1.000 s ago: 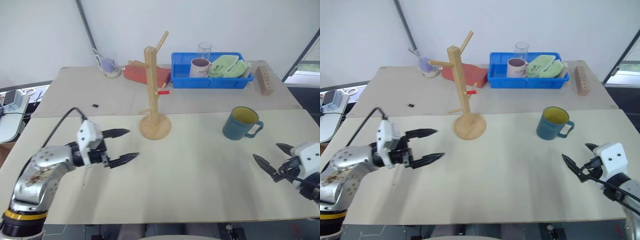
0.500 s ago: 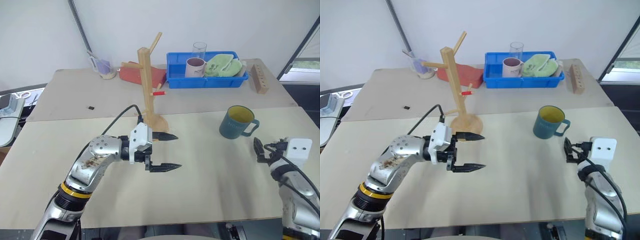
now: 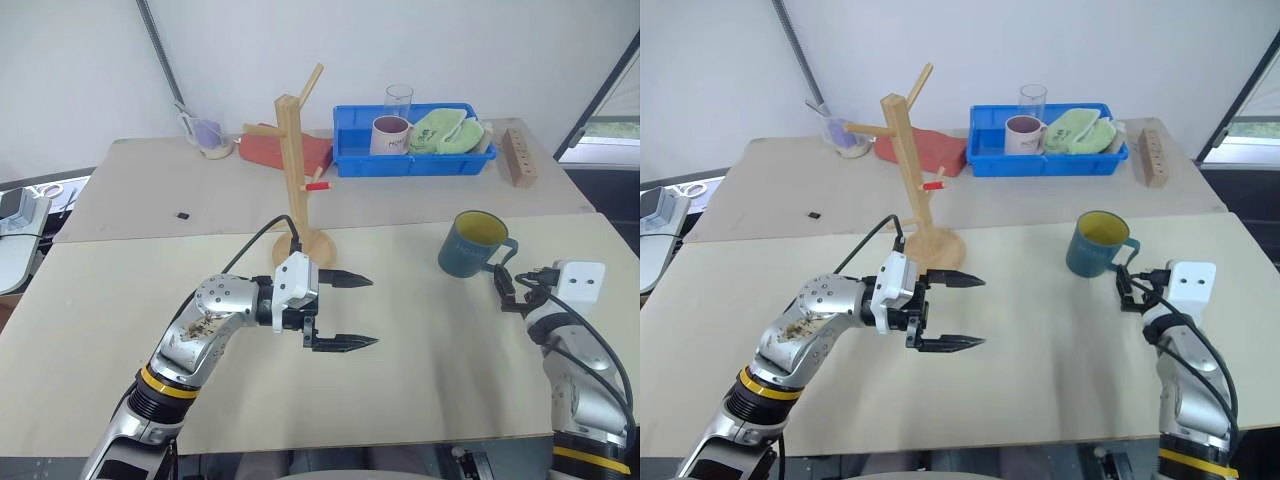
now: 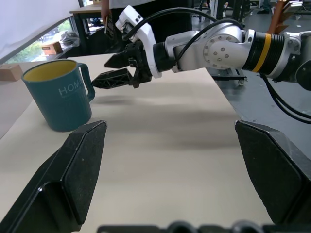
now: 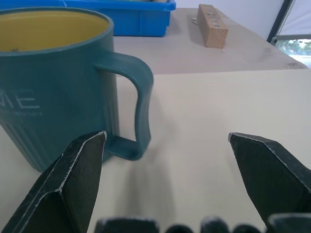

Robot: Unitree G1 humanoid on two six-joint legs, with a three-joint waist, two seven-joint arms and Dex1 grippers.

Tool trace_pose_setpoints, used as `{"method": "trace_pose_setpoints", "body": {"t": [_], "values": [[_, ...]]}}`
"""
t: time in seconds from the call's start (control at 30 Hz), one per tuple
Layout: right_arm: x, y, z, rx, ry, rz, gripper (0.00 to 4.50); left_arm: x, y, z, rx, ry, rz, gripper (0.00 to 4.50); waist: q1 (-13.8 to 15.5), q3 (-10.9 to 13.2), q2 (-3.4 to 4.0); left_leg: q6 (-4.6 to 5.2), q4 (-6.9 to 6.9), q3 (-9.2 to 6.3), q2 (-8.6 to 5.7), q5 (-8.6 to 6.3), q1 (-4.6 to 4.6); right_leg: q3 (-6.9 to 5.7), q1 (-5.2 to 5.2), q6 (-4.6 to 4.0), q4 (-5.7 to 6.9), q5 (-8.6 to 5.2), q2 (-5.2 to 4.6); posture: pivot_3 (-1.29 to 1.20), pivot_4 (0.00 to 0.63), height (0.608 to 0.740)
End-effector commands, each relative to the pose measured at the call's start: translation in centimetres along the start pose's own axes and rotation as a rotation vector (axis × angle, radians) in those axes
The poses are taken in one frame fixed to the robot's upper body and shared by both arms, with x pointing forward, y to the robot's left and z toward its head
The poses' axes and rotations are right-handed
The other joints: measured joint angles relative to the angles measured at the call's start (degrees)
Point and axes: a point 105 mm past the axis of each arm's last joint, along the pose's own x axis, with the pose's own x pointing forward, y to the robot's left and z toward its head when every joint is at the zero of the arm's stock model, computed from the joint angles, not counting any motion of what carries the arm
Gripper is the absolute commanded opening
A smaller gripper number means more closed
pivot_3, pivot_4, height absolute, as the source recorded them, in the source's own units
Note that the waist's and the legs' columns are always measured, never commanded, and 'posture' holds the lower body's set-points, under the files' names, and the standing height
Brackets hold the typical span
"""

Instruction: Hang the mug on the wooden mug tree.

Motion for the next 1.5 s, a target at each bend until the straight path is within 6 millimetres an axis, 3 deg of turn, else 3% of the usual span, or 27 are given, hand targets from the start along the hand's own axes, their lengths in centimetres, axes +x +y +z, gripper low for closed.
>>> {"method": "trace_pose_setpoints", "body": {"t": [0.03,0.47,0.57,0.77,0.93,1.1,1.2,1.27,1.37,1.5], "values": [[0.5,-0.5,1.6,-0.025,-0.059,-0.019,4.47,0.1,0.3,1.4,0.042,-0.025,-0.002,4.50,0.0,0.0,0.00,0.00,0.01,0.00,0.00,0.00,0.00,0.00,0.00,0.00,0.00,0.00,0.00,0.00,0.150,0.716],[2.6,-1.0,1.1,0.012,-0.050,-0.026,4.47,0.4,1.3,2.0,0.044,-0.025,0.018,4.50,-0.1,0.0,0.00,0.03,0.03,-0.03,0.00,0.02,0.01,0.01,0.03,0.03,0.09,0.02,0.05,0.00,0.150,0.716],[3.0,-0.9,1.0,0.029,-0.049,-0.020,3.68,0.5,1.4,2.1,0.048,-0.024,0.024,4.50,-0.1,0.0,0.00,0.03,0.05,-0.03,0.00,0.02,0.01,0.02,0.04,0.04,0.15,0.02,0.06,0.00,0.150,0.716],[3.4,-0.5,1.1,0.031,-0.052,-0.001,1.59,0.3,1.6,2.0,0.052,-0.016,0.038,4.50,-0.1,0.0,0.00,0.04,0.06,-0.05,0.00,0.03,0.00,0.02,0.06,0.05,0.23,0.02,0.08,0.00,0.150,0.716],[3.2,0.9,2.2,-0.044,-0.083,0.083,0.01,-0.5,2.0,1.8,0.050,-0.007,0.077,4.50,-0.1,0.0,0.00,0.04,0.06,-0.06,0.00,0.03,0.01,0.04,0.06,0.05,0.26,0.02,0.09,0.00,0.150,0.716],[2.2,4.2,5.7,-0.280,-0.163,0.286,0.01,-2.1,2.2,1.8,0.023,-0.020,0.154,4.50,-0.3,0.0,0.09,0.05,0.05,-0.07,0.00,0.03,-0.03,0.08,0.06,0.05,0.33,0.02,0.11,0.00,0.150,0.716],[0.8,7.9,8.7,-0.586,-0.237,0.509,0.01,-4.4,1.7,1.9,-0.010,-0.054,0.219,4.50,-0.4,0.0,0.09,0.04,0.04,-0.06,0.01,0.03,-0.01,0.14,0.01,0.05,0.34,0.02,0.12,0.00,0.150,0.716],[0.3,9.5,10.0,-0.687,-0.260,0.604,0.01,-5.6,1.3,1.9,-0.031,-0.052,0.236,4.50,-0.5,0.0,0.06,0.04,0.03,-0.09,0.07,0.03,0.09,0.11,-0.07,0.04,0.34,0.01,0.16,0.00,0.150,0.716],[-0.9,13.6,13.1,-0.910,-0.345,0.843,0.01,-8.7,0.7,2.2,-0.070,-0.048,0.321,4.50,-0.8,0.2,0.14,0.02,0.02,-0.07,0.08,0.01,0.22,0.08,-0.20,-0.01,0.35,-0.02,0.12,0.00,0.150,0.716],[-1.3,16.9,16.3,-1.044,-0.436,0.969,0.01,-12.1,1.0,3.1,-0.104,-0.043,0.456,4.50,-0.4,0.3,-0.13,-0.06,-0.04,-0.09,0.09,-0.04,0.24,-0.05,-0.17,-0.08,0.32,-0.06,0.03,0.00,0.150,0.716]]}}
